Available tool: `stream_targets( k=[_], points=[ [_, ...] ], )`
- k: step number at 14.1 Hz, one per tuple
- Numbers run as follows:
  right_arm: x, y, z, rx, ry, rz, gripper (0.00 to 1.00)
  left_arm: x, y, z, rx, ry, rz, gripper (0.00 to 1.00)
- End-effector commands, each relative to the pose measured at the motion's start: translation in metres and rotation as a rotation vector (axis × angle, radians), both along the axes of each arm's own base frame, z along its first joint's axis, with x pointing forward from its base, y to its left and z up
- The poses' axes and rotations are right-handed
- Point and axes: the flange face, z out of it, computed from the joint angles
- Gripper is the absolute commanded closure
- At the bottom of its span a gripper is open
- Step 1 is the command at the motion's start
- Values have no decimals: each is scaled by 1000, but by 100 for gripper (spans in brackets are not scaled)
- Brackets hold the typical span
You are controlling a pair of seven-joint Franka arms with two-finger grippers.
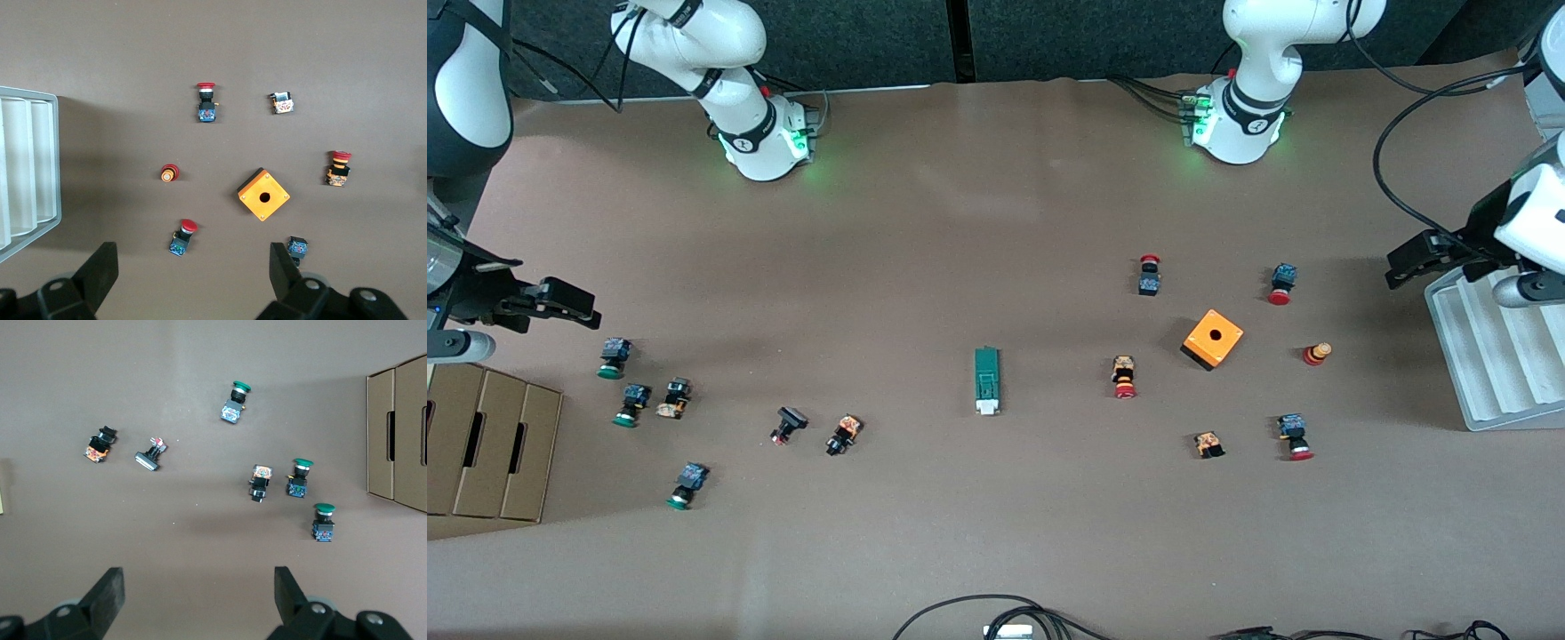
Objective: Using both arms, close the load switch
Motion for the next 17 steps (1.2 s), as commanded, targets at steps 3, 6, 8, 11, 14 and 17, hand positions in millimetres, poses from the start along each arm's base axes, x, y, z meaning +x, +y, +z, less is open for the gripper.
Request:
stream_targets(
  k=[3, 6, 8, 11, 14, 17],
  points=[
    [-5, 1, 0, -3, 14, 1, 0, -11, -3, -9, -19, -35, -3, 0],
    [-5, 1, 0, -5, 13, -1, 0, 1, -8, -13, -17, -31, -20, 0],
    [-7, -1, 8, -4, -1, -7, 0, 3, -9, -18, -19, -23, -9, 0],
    [-8, -5, 11, -6, -6, -14, 0, 8, 2, -21, -12, -18, -4, 0],
    [-9, -5, 9, -5, 3, -11, 0, 12, -6, -16, -16, -31, -14, 0],
    [-11, -5, 7, -4, 25, -9, 0, 12, -7, -17, -16, -29, -13, 0]
  ],
)
